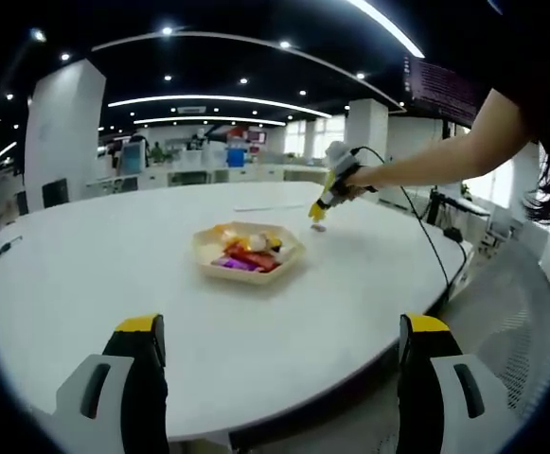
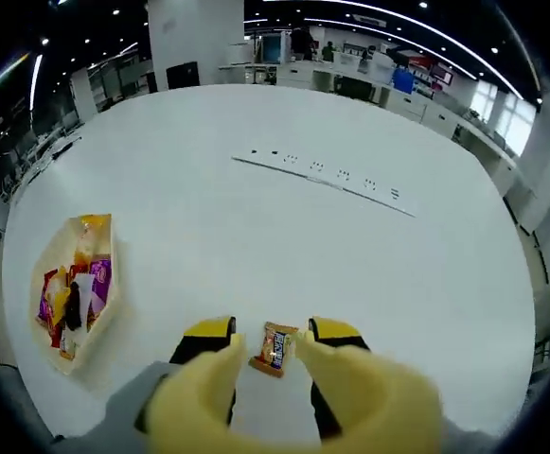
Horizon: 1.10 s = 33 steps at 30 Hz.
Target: Place the target food into the container with the food tongs after gripping and lifting it, then release it inside without dropping or visibly crushing the food.
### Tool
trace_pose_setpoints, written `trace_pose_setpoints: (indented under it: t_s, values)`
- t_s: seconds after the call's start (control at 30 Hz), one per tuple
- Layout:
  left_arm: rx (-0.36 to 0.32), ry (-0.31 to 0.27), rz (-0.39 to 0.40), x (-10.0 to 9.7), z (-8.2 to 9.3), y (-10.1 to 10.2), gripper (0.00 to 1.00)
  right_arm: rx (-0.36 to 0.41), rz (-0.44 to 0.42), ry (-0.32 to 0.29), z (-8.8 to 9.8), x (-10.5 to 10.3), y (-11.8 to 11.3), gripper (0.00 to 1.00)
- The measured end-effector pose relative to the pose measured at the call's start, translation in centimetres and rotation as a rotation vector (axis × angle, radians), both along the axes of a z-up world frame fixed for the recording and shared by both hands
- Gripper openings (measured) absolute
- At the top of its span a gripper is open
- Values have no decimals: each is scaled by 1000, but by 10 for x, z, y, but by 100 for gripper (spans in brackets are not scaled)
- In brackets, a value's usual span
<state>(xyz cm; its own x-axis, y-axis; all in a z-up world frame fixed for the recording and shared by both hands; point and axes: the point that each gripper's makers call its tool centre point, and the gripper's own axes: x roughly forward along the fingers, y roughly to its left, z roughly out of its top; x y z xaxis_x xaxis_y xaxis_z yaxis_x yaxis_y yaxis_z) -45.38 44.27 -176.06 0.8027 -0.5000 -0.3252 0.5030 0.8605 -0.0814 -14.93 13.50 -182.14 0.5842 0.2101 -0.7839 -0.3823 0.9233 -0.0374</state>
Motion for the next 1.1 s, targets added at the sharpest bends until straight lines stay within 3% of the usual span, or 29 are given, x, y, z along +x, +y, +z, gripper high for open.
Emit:
trace_pose_setpoints:
  t_s: [0.17, 0.23, 0.27, 0.33, 1.1]
  values:
    - [-4, 1, 0, 0, 0, -1, 99, 4, -19, 7, -10, 0, -3, 29]
    - [-3, 3, 0, 0, 0, -2, 99, -42, 3, 18, -15, -3, -7, 29]
    - [-5, 3, 0, 0, 1, -2, 99, -46, 30, -32, -9, 4, -5, 29]
    - [-5, 2, 2, 0, 1, -2, 99, -23, -5, 3, -10, 1, -6, 29]
    - [-4, 4, 5, 0, 1, -1, 99, -45, -2, -7, -10, -1, -5, 22]
